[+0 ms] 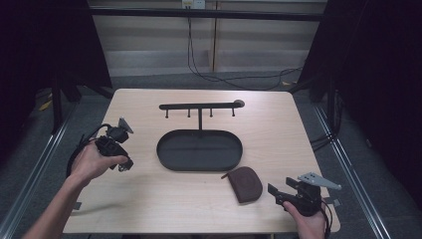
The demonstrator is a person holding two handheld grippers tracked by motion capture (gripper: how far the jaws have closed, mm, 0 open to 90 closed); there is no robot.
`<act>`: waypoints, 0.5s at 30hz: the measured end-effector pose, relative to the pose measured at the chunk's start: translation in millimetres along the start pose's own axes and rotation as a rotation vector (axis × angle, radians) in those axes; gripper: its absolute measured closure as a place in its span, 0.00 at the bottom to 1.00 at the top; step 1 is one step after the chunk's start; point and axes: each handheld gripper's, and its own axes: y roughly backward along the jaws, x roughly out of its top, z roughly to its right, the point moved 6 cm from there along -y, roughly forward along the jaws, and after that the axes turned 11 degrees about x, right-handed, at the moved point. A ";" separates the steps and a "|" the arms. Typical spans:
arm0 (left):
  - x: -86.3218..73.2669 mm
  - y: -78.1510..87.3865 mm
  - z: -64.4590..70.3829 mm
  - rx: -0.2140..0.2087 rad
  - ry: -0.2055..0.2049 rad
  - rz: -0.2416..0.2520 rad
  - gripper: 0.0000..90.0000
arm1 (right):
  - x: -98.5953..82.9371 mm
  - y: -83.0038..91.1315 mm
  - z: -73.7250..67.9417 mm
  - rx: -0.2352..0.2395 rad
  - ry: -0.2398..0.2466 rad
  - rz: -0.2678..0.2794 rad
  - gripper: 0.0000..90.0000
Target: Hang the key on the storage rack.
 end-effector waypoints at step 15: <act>17.0 36.4 12.3 0.001 -0.051 -0.005 0.75 | 0.3 0.9 -0.3 0.001 -0.004 0.007 0.26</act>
